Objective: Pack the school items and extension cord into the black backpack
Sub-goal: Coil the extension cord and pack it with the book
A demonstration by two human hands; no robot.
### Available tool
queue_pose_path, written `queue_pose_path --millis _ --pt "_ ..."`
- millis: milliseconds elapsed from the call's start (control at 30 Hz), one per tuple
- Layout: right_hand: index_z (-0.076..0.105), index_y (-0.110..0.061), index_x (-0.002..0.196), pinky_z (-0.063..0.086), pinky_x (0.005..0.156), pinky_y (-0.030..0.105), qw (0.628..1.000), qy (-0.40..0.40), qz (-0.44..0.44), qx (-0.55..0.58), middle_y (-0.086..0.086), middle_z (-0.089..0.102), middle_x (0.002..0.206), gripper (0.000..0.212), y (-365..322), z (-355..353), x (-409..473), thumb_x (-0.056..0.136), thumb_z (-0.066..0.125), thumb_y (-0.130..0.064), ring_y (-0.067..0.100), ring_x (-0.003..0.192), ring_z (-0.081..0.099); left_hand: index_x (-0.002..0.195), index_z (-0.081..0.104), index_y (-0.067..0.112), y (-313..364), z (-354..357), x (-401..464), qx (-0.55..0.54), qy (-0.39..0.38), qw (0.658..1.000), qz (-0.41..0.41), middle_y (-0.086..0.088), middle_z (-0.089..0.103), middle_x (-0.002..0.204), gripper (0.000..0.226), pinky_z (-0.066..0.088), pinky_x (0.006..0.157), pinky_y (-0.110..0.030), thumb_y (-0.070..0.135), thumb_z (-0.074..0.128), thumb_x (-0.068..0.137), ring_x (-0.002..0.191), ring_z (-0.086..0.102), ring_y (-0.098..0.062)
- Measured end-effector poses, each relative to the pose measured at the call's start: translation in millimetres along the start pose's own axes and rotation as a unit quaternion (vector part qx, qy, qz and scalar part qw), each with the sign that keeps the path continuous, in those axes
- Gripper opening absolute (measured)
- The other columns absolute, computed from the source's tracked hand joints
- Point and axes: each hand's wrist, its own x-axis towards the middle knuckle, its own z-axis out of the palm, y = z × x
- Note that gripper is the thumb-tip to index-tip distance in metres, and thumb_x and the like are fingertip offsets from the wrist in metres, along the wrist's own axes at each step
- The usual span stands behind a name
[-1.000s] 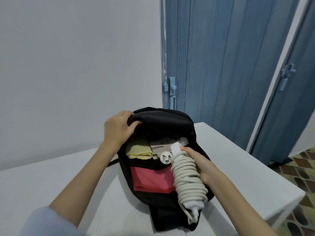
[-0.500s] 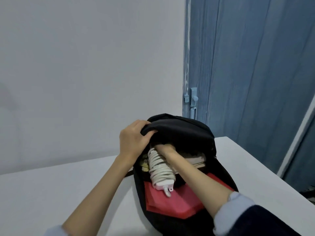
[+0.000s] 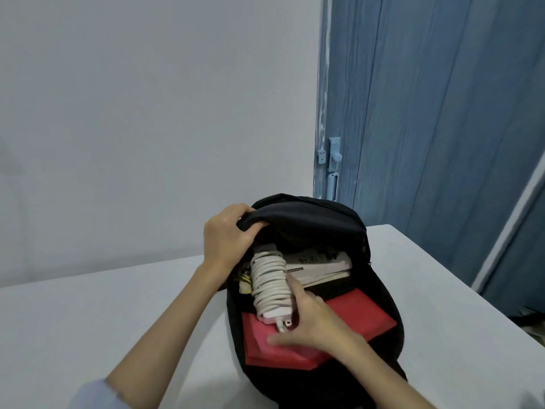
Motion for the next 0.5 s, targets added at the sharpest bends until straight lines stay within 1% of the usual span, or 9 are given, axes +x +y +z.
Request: queue_pose_path --millis 33,67,133,167,233,300,367,433,500 --pt "-0.002 -0.028 0.148 0.040 0.102 0.034 1.000 0.016 0.005 0.010 0.005 0.050 0.134 0.123 5 11 -4 0.058 0.076 -0.060 0.025 0.123 0.048 0.084 0.069 0.018 1 -1 0 -0.005 -0.001 1.000 -0.004 0.011 0.066 0.081 0.012 0.038 0.068 -0.007 0.027 0.074 0.076 0.074 0.055 -0.003" --pt "-0.005 -0.025 0.148 0.042 0.098 0.032 0.998 0.048 0.022 0.033 0.005 0.054 0.132 0.124 5 21 -4 0.060 0.074 -0.062 0.024 0.121 0.050 0.083 0.069 0.019 3 -1 -2 -0.011 -0.004 1.000 -0.009 0.013 0.064 0.080 0.012 0.037 0.067 -0.004 0.027 0.074 0.076 0.073 0.054 -0.002" --pt "-0.002 -0.019 0.148 0.044 0.094 0.030 0.987 0.117 0.050 0.100 0.006 0.056 0.128 0.124 -1 34 4 0.060 0.073 -0.063 0.025 0.118 0.053 0.083 0.069 0.021 6 -2 -5 -0.018 -0.008 1.000 -0.016 0.017 0.062 0.078 0.011 0.035 0.068 -0.001 0.027 0.074 0.075 0.072 0.052 0.001" --pt "0.004 -0.018 0.146 0.046 0.094 0.032 0.982 0.139 0.054 0.120 0.007 0.056 0.125 0.121 -6 36 10 0.059 0.075 -0.061 0.025 0.116 0.054 0.082 0.069 0.021 7 -2 -7 -0.022 -0.009 1.000 -0.018 0.018 0.061 0.077 0.011 0.035 0.068 -0.001 0.027 0.074 0.075 0.072 0.052 0.001" --pt "0.021 -0.019 0.137 0.049 0.090 0.035 0.977 0.165 0.054 0.123 0.006 0.058 0.117 0.106 -12 39 17 0.056 0.077 -0.058 0.026 0.109 0.057 0.082 0.069 0.022 6 -5 -8 -0.029 -0.011 0.999 -0.022 0.020 0.060 0.077 0.010 0.036 0.068 -0.002 0.027 0.074 0.075 0.072 0.053 0.001" --pt "0.033 -0.020 0.128 0.050 0.086 0.035 0.973 0.180 0.056 0.132 0.005 0.059 0.113 0.092 -19 32 18 0.056 0.077 -0.057 0.025 0.105 0.058 0.081 0.069 0.022 3 -8 -7 -0.033 -0.012 0.999 -0.026 0.018 0.063 0.077 0.010 0.038 0.069 -0.005 0.028 0.074 0.075 0.073 0.055 0.000" --pt "0.041 -0.017 0.124 0.050 0.084 0.033 0.965 0.199 0.062 0.157 0.006 0.060 0.113 0.084 -23 18 27 0.058 0.076 -0.055 0.026 0.105 0.058 0.081 0.070 0.022 3 -8 -7 -0.040 -0.016 0.999 -0.021 0.015 0.065 0.078 0.011 0.038 0.070 -0.006 0.028 0.075 0.074 0.076 0.055 -0.001" --pt "0.048 -0.012 0.119 0.049 0.086 0.032 0.960 0.213 0.067 0.172 0.009 0.060 0.115 0.078 -27 6 42 0.061 0.077 -0.054 0.027 0.109 0.056 0.081 0.070 0.020 3 -7 -9 -0.039 -0.018 0.999 -0.003 0.013 0.067 0.078 0.011 0.038 0.070 -0.005 0.026 0.076 0.074 0.080 0.055 -0.001" --pt "0.049 -0.007 0.119 0.047 0.091 0.033 0.961 0.200 0.074 0.173 0.012 0.058 0.120 0.079 -32 3 57 0.062 0.078 -0.054 0.028 0.115 0.054 0.081 0.070 0.019 2 -7 -11 -0.033 -0.014 0.999 0.007 0.011 0.068 0.078 0.011 0.037 0.069 -0.004 0.025 0.076 0.074 0.080 0.055 -0.001"
